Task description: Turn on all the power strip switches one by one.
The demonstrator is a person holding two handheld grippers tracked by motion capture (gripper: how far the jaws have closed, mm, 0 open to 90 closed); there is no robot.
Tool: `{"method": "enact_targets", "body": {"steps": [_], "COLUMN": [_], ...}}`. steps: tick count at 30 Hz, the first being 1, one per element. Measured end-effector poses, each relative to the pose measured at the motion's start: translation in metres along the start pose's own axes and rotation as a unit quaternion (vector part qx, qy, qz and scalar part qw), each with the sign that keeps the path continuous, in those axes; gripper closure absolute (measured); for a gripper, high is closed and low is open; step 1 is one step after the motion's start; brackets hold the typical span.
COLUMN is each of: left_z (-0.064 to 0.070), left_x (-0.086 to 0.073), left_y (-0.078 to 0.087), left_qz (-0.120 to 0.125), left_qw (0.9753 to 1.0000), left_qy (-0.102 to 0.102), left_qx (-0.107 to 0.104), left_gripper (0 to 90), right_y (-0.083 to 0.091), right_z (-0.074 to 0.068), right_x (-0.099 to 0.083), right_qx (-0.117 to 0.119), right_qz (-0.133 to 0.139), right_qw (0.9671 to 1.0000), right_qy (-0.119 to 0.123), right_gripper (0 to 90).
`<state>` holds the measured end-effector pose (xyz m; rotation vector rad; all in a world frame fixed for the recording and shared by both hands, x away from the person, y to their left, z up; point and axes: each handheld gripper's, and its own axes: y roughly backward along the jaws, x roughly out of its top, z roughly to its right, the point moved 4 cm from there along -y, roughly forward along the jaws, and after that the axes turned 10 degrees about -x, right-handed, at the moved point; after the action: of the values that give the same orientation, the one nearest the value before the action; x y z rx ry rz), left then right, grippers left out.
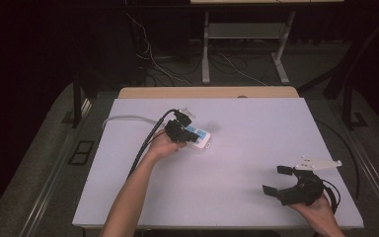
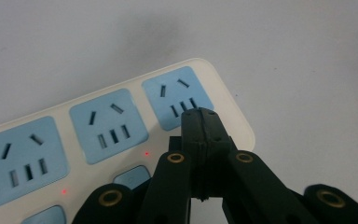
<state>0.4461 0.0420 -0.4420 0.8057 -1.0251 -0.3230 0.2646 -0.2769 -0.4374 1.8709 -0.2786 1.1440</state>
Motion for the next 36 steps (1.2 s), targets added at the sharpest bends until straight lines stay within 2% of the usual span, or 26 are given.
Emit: {"method": "enact_targets", "body": {"steps": [10,13,15,19,22,27,31,33,36], "left_z": [0.006,0.010,0.011,0.012,0.012,0.014,0.017,0.019,0.024], "left_x": [0.005,0.005,0.004,-0.001,-0.006,-0.017,-0.026,-0.031,-0.039], "left_y": [0.025,0.034,0.040,0.053,0.063,0.079,0.090,0.093,0.099], "left_qz": [0.027,0.036,0.039,0.051,0.078,0.097,0.109,0.107,0.116], "left_qw": [0.9995,0.9992,0.9991,0.9981,0.9962,0.9943,0.9925,0.9924,0.9912], "left_qy": [-0.013,-0.015,-0.007,0.006,0.020,0.029,0.039,0.042,0.045], "left_qx": [0.012,0.014,0.016,0.035,0.034,0.033,0.039,0.042,0.046], "left_gripper": [88.8,81.5,73.8,55.4,40.0,18.4,8.0,1.3,0.0], "right_y": [-0.001,-0.001,-0.001,0.000,0.000,0.000,0.000,0.000,0.000], "right_z": [0.000,0.000,0.001,0.000,0.000,0.001,0.001,0.001,0.001], "right_x": [0.000,0.000,0.000,0.000,0.000,0.001,0.001,0.001,0.001], "right_qx": [-0.001,-0.001,-0.001,-0.001,-0.002,-0.002,-0.001,-0.001,-0.001], "right_qz": [0.000,0.000,0.000,0.001,0.002,0.002,0.004,0.004,0.004], "right_qw": [1.0000,1.0000,1.0000,1.0000,1.0000,1.0000,1.0000,1.0000,1.0000], "right_qy": [-0.001,-0.001,-0.002,-0.002,-0.002,-0.004,-0.005,-0.005,-0.004], "right_gripper": [0.6,0.7,0.7,0.7,0.7,0.6,0.7,0.7,0.7]}}
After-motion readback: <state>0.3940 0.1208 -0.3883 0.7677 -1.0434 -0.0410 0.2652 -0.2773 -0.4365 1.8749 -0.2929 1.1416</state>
